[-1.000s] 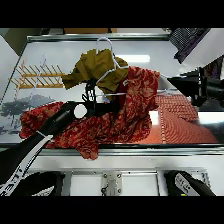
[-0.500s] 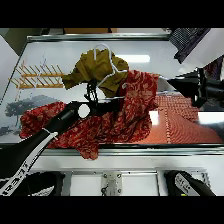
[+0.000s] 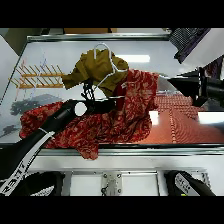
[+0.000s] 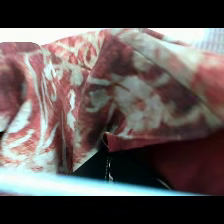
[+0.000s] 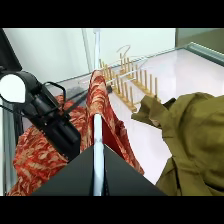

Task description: Fold the clothes and pants, and hang the long-sleeved shirts on hangers.

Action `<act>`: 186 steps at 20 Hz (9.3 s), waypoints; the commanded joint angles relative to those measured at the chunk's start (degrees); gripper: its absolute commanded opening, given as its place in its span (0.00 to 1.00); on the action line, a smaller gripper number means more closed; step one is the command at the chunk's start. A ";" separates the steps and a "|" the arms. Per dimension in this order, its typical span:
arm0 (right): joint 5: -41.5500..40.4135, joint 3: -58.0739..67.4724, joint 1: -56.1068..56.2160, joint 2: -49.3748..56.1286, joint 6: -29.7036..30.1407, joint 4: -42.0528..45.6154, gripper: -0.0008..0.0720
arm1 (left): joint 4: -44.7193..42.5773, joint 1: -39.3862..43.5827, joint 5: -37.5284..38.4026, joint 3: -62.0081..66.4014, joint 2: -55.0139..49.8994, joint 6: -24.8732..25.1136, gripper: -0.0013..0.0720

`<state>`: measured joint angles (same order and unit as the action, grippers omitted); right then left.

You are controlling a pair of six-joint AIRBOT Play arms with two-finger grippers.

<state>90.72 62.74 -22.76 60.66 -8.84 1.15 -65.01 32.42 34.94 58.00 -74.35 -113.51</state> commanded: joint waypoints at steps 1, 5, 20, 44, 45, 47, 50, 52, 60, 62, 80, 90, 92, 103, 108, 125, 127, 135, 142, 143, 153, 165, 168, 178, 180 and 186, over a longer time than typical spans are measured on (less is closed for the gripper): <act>-3.34 0.07 0.02 -0.07 -3.32 0.07 0.02 | -0.07 -1.90 2.97 0.02 3.85 1.27 0.03; -6.32 0.07 0.07 -0.07 -6.29 -2.38 0.02 | -0.33 0.33 5.38 0.00 8.72 3.21 0.03; -8.90 0.07 0.13 -8.31 -14.05 -3.15 0.02 | -21.99 -2.01 12.13 -4.42 20.65 -11.93 0.03; -6.60 0.07 0.13 -13.51 -16.96 -1.36 0.02 | -21.94 -15.80 14.53 3.63 12.87 -6.21 0.03; -6.60 0.07 0.13 -13.51 -16.96 -0.90 0.02 | -21.94 -16.17 14.53 3.63 13.35 -6.16 0.03; -6.43 0.07 0.13 -13.51 -16.98 0.52 0.02 | -21.99 -16.24 14.08 3.65 14.43 -5.57 0.03; -6.40 0.04 0.13 -13.51 -17.57 2.97 0.02 | -21.97 -16.22 13.07 3.65 16.13 -5.57 0.03; -6.45 0.04 0.17 -13.51 -17.53 2.95 0.02 | -21.99 -15.67 12.07 3.65 18.12 -5.57 0.03; -6.47 -7.91 2.10 -13.46 -5.86 -1.57 0.02 | -22.56 -6.25 11.23 3.65 27.87 -5.33 0.03; -6.71 -13.07 2.14 -13.46 -0.22 -7.30 0.02 | -22.53 -4.28 11.10 3.65 29.20 -5.40 0.03; -6.49 -25.79 8.83 -12.09 12.07 -20.98 0.02 | -37.46 16.37 28.13 33.77 13.00 -4.74 0.03; -8.39 -25.75 9.66 -12.07 12.11 -27.04 0.02 | -37.35 15.82 30.88 34.45 18.60 -3.02 0.86; -8.39 -25.75 9.66 -12.09 12.11 -28.92 0.02 | -37.44 15.80 30.95 34.47 20.20 -2.99 0.86; -26.36 -15.78 2.16 -16.06 11.78 -28.96 0.02 | -40.54 15.80 31.04 34.42 23.32 -2.34 0.03; -31.82 -6.05 -13.70 -18.29 5.22 -19.12 0.02 | -43.50 15.80 30.93 34.42 23.30 -2.19 0.03; -90.20 8.17 -34.62 -22.97 5.20 -3.69 0.02 | -46.60 15.80 30.40 34.42 23.15 2.34 0.03; -93.64 10.03 -34.64 -22.58 6.32 -3.67 0.02 | -46.84 15.80 30.42 34.42 23.06 3.23 0.03; -95.93 16.98 -34.64 -18.69 10.60 -3.72 0.02 | -48.39 9.79 30.25 34.21 18.78 3.17 0.03; -100.00 17.22 -34.64 -17.92 10.60 -3.91 0.02 | -40.92 1.86 27.54 34.18 15.19 3.96 0.03; -100.74 17.20 -34.64 -17.75 10.60 -3.91 0.02 | -40.89 1.44 27.36 34.18 15.15 4.48 0.03; -112.19 13.35 -34.64 -16.83 14.99 -16.44 0.02 | -40.89 0.85 25.88 34.18 15.15 4.76 0.03; -114.90 9.33 -34.62 -20.68 16.59 -20.02 0.03 | -40.89 0.85 23.69 34.18 15.15 4.76 0.03; -114.68 9.20 -34.62 -20.70 16.59 -20.96 0.04 | -40.89 0.85 23.52 34.18 15.17 4.76 0.03; -96.24 9.31 -34.62 -22.53 16.57 -14.67 0.72 | -40.92 0.85 23.52 34.18 15.15 4.76 0.03; -87.25 9.31 -34.60 -22.97 16.11 -14.88 0.72 | -40.92 0.85 23.54 34.18 15.15 4.79 0.03; -56.63 9.25 -34.51 -21.99 10.54 -14.86 0.72 | -40.92 0.85 23.54 34.18 15.13 4.81 0.03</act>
<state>16.08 71.99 -57.32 38.04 6.09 -13.65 -105.91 33.32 58.48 92.18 -59.18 -108.73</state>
